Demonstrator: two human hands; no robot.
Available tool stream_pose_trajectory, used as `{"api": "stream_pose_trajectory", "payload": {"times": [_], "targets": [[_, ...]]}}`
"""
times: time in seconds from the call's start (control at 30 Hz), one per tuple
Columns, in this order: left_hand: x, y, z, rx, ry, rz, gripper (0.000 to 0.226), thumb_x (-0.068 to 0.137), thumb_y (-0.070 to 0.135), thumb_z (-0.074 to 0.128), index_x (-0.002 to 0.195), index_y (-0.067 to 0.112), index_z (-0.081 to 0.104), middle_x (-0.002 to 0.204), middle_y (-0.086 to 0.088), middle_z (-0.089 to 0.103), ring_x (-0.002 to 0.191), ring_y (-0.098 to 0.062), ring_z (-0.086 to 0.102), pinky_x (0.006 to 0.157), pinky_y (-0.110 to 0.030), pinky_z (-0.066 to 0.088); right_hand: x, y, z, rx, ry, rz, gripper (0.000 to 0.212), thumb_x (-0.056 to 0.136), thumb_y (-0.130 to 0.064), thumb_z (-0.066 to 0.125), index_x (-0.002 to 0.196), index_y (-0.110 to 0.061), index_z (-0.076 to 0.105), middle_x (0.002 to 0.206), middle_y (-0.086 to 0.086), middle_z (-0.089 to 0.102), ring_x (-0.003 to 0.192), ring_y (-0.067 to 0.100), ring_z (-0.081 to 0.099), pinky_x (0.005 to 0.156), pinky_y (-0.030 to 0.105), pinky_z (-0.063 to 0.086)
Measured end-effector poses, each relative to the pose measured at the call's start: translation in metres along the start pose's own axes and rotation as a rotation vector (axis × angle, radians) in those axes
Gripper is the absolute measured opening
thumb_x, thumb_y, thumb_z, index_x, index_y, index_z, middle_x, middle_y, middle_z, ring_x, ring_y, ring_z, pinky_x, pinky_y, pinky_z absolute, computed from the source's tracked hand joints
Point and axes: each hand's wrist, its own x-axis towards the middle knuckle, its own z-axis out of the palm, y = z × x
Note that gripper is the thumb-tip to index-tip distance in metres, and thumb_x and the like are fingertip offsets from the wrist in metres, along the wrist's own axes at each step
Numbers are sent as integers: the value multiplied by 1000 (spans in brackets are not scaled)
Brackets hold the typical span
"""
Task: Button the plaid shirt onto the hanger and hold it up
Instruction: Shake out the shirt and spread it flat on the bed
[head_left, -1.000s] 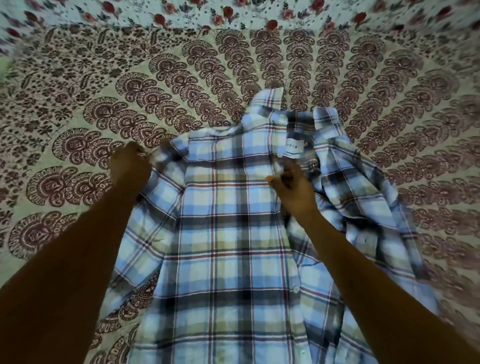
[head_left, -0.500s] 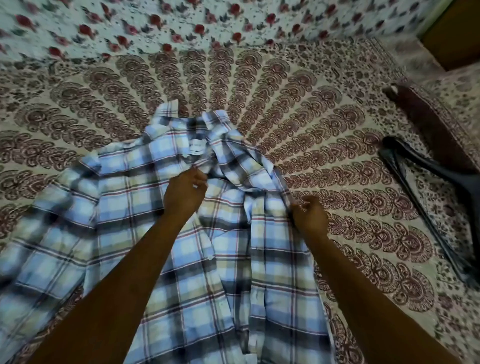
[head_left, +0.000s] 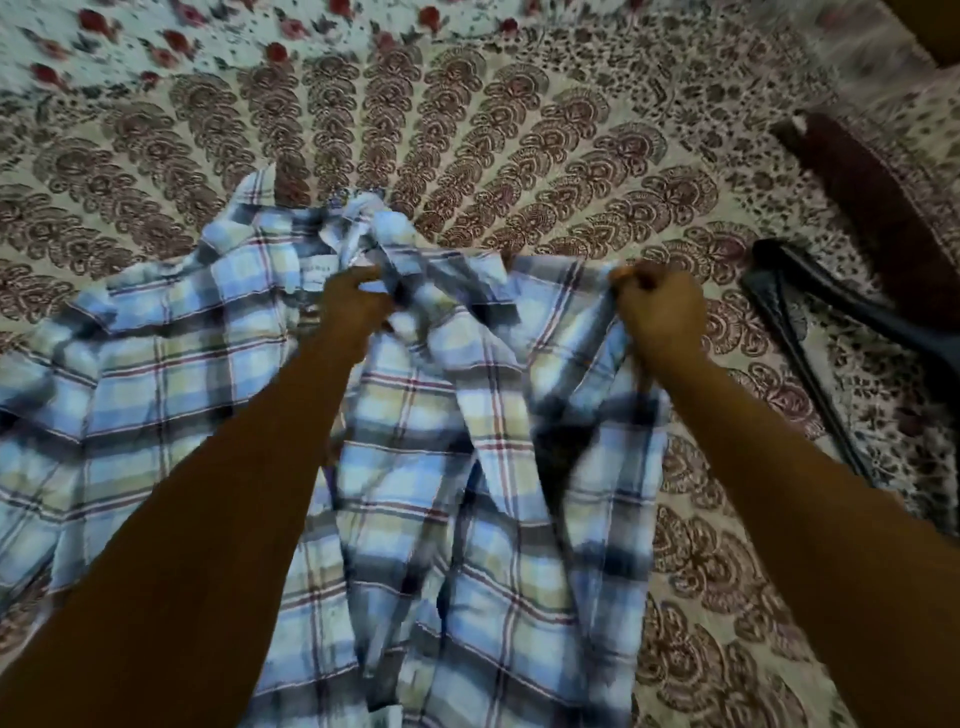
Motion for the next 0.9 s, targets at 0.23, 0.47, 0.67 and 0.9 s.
{"api": "stream_pose_trajectory", "payload": {"times": [0.23, 0.47, 0.67, 0.9], "targets": [[61, 10, -34, 312, 144, 149, 45, 86, -5, 50, 130, 3, 49, 128, -22, 54, 92, -36, 60, 80, -30, 53, 83, -15, 10, -215, 33, -6, 32, 90, -26, 45, 111, -10, 62, 116, 24, 62, 112, 40, 53, 95, 42, 42], [83, -1, -4, 308, 4, 50, 63, 83, -4, 61, 140, 4, 34, 137, -24, 45, 103, -22, 63, 70, -33, 48, 92, 12, 65, -325, -301, 71, 45, 90, -38, 51, 120, -5, 51, 120, 23, 59, 112, 39, 55, 90, 39, 44], [114, 9, -10, 363, 16, 40, 78, 60, 15, 64, 135, 10, 44, 134, -21, 50, 112, -42, 55, 93, -50, 49, 107, -5, 62, -404, 28, -124, 26, 94, -22, 44, 111, -7, 58, 119, 23, 54, 112, 38, 51, 86, 41, 43], [31, 4, 17, 450, 98, 154, 56, 78, 8, 63, 131, 2, 46, 125, -24, 54, 113, -37, 54, 93, -35, 45, -11, 12, 70, -357, -81, -474, 46, 87, -25, 53, 129, -8, 43, 134, 24, 43, 123, 40, 39, 105, 47, 30]]}}
